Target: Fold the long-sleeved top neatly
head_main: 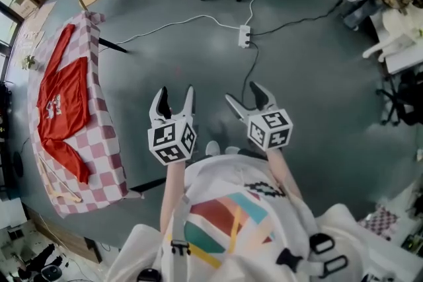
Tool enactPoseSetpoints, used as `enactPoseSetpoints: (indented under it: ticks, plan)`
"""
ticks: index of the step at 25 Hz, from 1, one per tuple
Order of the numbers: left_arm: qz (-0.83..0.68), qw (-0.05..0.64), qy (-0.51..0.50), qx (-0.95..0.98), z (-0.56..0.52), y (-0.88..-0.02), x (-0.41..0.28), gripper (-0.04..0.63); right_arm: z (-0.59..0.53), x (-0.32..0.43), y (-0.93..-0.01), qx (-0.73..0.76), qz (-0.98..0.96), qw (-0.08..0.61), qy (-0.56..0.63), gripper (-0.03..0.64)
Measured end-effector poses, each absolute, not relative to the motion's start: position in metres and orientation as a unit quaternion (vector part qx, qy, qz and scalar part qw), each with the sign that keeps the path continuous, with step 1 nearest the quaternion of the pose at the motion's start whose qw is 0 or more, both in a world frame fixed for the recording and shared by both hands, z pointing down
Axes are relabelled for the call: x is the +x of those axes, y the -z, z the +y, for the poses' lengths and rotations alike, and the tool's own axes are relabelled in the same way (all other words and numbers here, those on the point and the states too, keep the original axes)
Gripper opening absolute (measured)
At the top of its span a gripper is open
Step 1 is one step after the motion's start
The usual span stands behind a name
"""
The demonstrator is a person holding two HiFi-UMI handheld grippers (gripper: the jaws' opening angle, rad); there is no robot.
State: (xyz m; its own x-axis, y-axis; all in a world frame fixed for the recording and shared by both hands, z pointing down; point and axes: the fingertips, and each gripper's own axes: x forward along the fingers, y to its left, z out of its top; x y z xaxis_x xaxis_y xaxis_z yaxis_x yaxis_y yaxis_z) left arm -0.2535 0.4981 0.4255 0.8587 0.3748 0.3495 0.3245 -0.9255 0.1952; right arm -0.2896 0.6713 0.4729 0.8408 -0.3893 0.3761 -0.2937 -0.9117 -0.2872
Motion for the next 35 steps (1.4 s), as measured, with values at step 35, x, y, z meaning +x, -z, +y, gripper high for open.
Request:
enactPoseSetpoints:
  ticks: [35]
  plan:
    - [-0.002, 0.116, -0.172, 0.978, 0.4, -0.433, 0.153, 0.295, 0.597, 0.177, -0.496, -0.9, 0.348, 0.041, 0.26, 0.336]
